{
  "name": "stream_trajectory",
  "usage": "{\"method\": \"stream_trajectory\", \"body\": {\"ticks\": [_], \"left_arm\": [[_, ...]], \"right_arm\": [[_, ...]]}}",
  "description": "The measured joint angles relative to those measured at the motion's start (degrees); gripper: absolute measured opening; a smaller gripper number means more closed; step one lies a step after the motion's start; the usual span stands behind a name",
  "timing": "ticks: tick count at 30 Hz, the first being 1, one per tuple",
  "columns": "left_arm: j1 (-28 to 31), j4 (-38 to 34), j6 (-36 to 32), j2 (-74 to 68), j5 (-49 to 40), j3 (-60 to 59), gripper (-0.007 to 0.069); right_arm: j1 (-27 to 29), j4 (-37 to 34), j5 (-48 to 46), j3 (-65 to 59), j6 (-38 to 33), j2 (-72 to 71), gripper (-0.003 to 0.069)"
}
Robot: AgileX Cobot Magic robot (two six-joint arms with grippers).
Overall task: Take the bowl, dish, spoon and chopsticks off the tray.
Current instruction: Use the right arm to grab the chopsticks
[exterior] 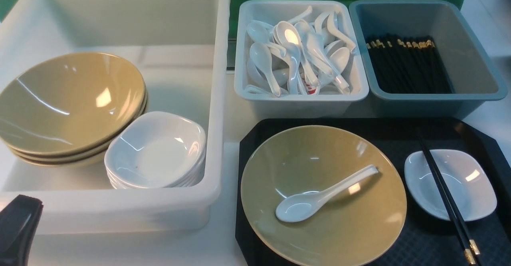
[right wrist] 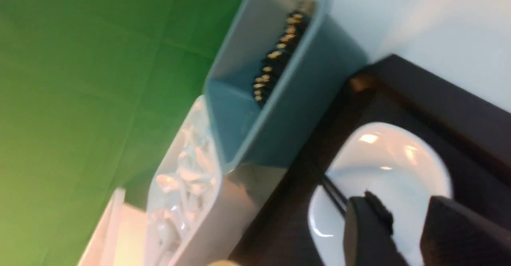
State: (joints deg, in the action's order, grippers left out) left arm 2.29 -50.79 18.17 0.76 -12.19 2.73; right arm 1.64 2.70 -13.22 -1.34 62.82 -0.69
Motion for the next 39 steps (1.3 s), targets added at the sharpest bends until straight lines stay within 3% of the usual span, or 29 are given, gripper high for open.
{"method": "stream_trajectory", "body": {"ticks": [2, 4, 5, 6, 7, 8, 9, 12, 13, 15, 19, 23, 26, 31, 32, 33, 36, 39], "left_arm": [[0.0, 2.58, -7.75, 0.0, -3.49, 4.54, -0.0011], [0.0, 7.79, -21.92, -2.64, -10.48, 13.04, -0.0011], [0.0, 8.21, -22.73, -3.57, -11.03, 14.35, -0.0011], [0.0, 12.14, -28.69, -8.47, -16.44, 19.52, -0.0011], [0.0, 12.64, -28.69, -9.2, -16.44, 20.16, -0.0011], [0.0, 16.75, -31.95, -16.34, -22.7, 25.85, -0.0011], [0.0, 17.25, -32.17, -16.34, -23.46, 25.85, -0.0011], [0.0, 25.58, -34.04, -30.8, -37.2, 37.08, -0.0011], [0.0, 25.58, -34.1, -31.43, -37.93, 37.6, -0.0011], [-1.12, 28.79, -34.31, -38.0, -45.02, 42.7, -0.0011], [-7.6, 30.6, -36.58, -44.94, -49.24, 46.15, -0.0011], [-16.94, 30.87, -38.16, -50.62, -49.92, 46.26, -0.0011], [-23.09, 30.87, -38.72, -53.45, -49.63, 46.26, -0.0011], [-31.78, 30.87, -38.72, -56.98, -46.16, 46.26, -0.0011], [-33.77, 30.68, -38.72, -57.55, -45.01, 46.26, -0.0011], [-34.02, 30.67, -38.72, -57.55, -44.85, 46.26, -0.0011], [-37.56, 30.42, -38.72, -58.2, -42.2, 46.26, -0.0011], [-38.98, 30.35, -38.72, -58.26, -40.66, 46.26, -0.0011]], "right_arm": [[-1.95, -0.07, -1.18, 1.71, -3.31, 0.0, 0.0236], [-5.71, -0.12, -4.34, 8.31, -12.71, 2.97, 0.0217], [-5.97, -0.12, -4.88, 8.89, -13.5, 3.42, 0.0211], [-8.36, -0.12, -7.39, 14.48, -20.65, 8.6, 0.0185], [-8.36, -0.12, -7.71, 15.13, -21.42, 8.6, 0.0181], [-10.53, -0.12, -11.4, 20.71, -28.01, 15.28, 0.015], [-10.77, -0.12, -11.91, 22.2, -29.76, 16.06, 0.0142], [-13.92, -0.12, -23.01, 35.61, -44.92, 30.52, 0.009], [-14.16, -0.12, -24.67, 36.39, -45.75, 31.3, 0.0088], [-14.92, -0.12, -34.7, 45.19, -54.85, 40.23, 0.0076], [-15.1, -0.12, -45.35, 54.21, -61.49, 52.0, 0.0075], [-15.28, -0.12, -47.99, 55.77, -64.04, 60.98, 0.009], [-15.28, 0.31, -47.4, 55.77, -64.06, 67.02, 0.0144], [-14.47, 0.73, -41.57, 55.82, -62.39, 76.03, 0.0345], [-13.86, 0.73, -39.72, 55.82, -62.07, 78.41, 0.0418], [-13.75, 0.73, -39.72, 55.82, -62.07, 78.75, 0.0418], [-12.24, 0.84, -35.95, 55.93, -61.34, 84.46, 0.0526], [-11.68, 1.01, -33.95, 55.94, -61.08, 88.7, 0.0556]]}}
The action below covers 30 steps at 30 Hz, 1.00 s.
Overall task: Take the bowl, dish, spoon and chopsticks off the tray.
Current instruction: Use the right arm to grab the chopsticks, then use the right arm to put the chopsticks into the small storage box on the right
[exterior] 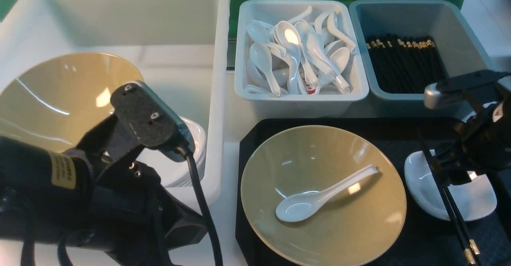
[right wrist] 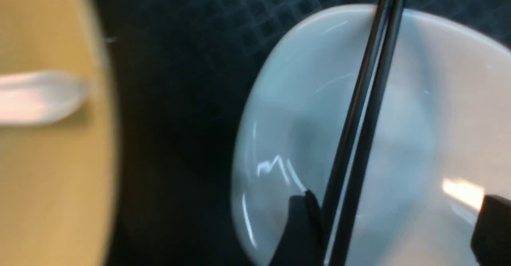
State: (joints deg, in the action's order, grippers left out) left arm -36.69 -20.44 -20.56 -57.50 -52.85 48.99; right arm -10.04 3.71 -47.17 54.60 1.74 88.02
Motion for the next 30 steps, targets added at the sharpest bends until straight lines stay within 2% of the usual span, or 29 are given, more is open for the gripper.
{"method": "stream_trajectory", "body": {"ticks": [5, 8, 9, 10, 11, 12, 15, 16, 23, 26, 30], "left_arm": [[-0.48, -0.08, 0.0, 0.0, 1.53, 0.0, -0.0011], [-0.48, -0.08, 0.0, 0.0, 1.65, 0.0, -0.0011], [-0.48, -0.08, 0.0, 0.0, 1.65, 0.0, -0.0011], [-0.48, -0.08, 0.0, 0.0, 1.65, 0.0, -0.0011], [-0.48, -0.08, 0.0, 0.0, 1.65, 0.0, -0.0011], [-0.48, -0.08, 0.0, 0.0, 1.65, 0.0, -0.0011], [-0.48, -0.08, 0.0, 0.0, 1.6, 0.0, -0.0011], [-0.48, -0.08, 0.0, 0.0, 1.51, 0.0, -0.0011], [-0.48, 0.02, 0.0, 0.0, 1.01, 0.0, -0.0011], [-0.48, 0.14, 0.0, 0.0, 1.44, 0.0, -0.0011], [-0.48, 0.13, 0.0, 0.0, 2.03, 0.0, -0.0011]], "right_arm": [[0.12, -0.05, 2.58, 0.23, 0.0, 6.24, 0.0544], [0.22, -0.05, 3.2, 0.28, 0.05, 8.39, 0.0494], [0.29, -0.05, 3.19, 0.28, 0.05, 8.79, 0.0461], [0.29, -0.05, 2.73, 0.35, 0.05, 8.96, 0.0381], [0.29, -0.05, 2.64, 0.35, 0.05, 8.96, 0.0381], [0.29, -0.05, 1.69, 0.46, -0.07, 8.78, 0.0288], [0.29, -0.05, -1.68, 0.7, -0.58, 6.73, 0.0105], [0.16, -0.05, -2.62, 0.76, -1.06, 5.56, 0.0086], [-0.79, -0.12, -6.59, 4.87, -2.77, -7.48, 0.008], [-0.5, 0.57, -6.72, 10.96, -2.96, -7.93, 0.008], [0.97, 0.83, -5.8, 26.3, -3.02, -1.5, 0.008]]}}
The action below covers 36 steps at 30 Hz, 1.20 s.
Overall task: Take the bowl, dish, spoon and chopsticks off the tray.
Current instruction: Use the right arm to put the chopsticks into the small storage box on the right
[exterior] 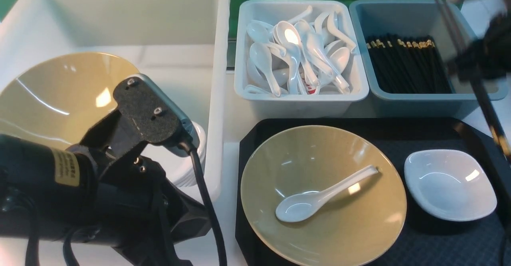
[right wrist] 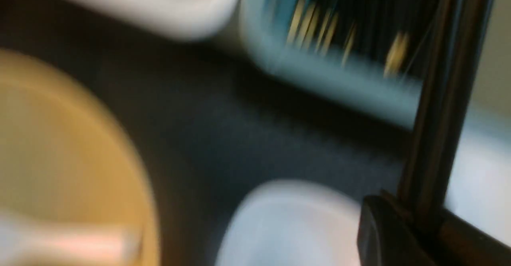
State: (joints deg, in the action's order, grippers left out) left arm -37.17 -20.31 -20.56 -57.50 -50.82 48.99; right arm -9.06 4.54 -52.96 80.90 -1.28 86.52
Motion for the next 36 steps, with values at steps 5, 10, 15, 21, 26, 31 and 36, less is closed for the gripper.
{"method": "stream_trajectory", "body": {"ticks": [5, 10, 15, 21, 26, 31, 36], "left_arm": [[0.0, -0.25, 1.85, 0.0, 0.0, 0.0, -0.0011], [0.0, -1.21, 4.45, 0.0, -1.6, 0.0, -0.0011], [0.0, -1.55, 6.59, 0.0, -3.01, 0.0, -0.0011], [0.0, -1.61, 9.15, 0.0, -4.54, 0.0, -0.0011], [0.0, -1.42, 9.26, 0.0, -4.77, 0.0, -0.0011], [0.0, 2.27, 10.06, 0.27, -6.01, 0.0, -0.0011], [0.0, 8.67, 14.24, 3.14, -10.57, 0.0, -0.0011]], "right_arm": [[2.13, -0.52, -0.29, 21.6, 0.3, 15.53, 0.008], [4.21, -0.69, -2.35, 42.91, 3.7, 32.87, 0.008], [5.3, -0.69, -4.78, 56.02, 8.92, 45.09, 0.008], [5.6, -0.76, -8.46, 58.23, 9.12, 49.1, 0.023], [5.53, -0.91, -16.13, 58.53, 6.62, 45.92, 0.0458], [4.1, -4.54, -18.41, 53.55, -0.37, 35.92, 0.0557], [-3.66, -7.87, -18.47, 39.38, -9.68, 21.38, 0.0566]]}}
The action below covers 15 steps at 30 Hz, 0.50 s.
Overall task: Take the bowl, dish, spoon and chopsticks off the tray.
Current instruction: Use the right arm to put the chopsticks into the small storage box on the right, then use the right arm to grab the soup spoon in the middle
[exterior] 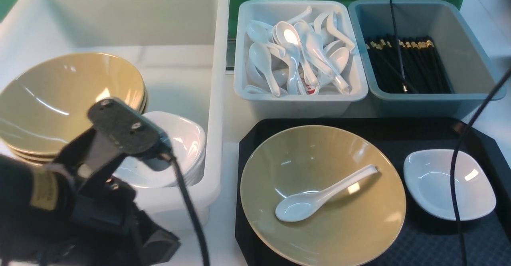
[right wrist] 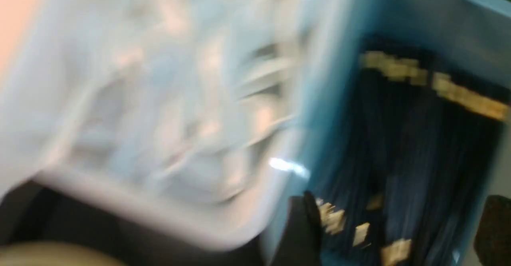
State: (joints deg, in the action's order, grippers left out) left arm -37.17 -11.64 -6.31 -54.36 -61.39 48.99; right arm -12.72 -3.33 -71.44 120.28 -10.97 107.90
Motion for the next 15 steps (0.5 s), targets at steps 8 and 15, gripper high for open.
{"method": "stream_trajectory", "body": {"ticks": [8, 15], "left_arm": [[0.0, 3.15, 1.07, 7.25, -0.6, 0.0, -0.0011], [0.0, 2.94, 1.07, 9.13, 0.76, 0.0, -0.0011]], "right_arm": [[-14.79, -1.15, -0.13, -26.05, -12.64, -13.56, 0.0566], [-22.31, -0.87, 3.67, -41.81, -31.38, -11.06, 0.0566]]}}
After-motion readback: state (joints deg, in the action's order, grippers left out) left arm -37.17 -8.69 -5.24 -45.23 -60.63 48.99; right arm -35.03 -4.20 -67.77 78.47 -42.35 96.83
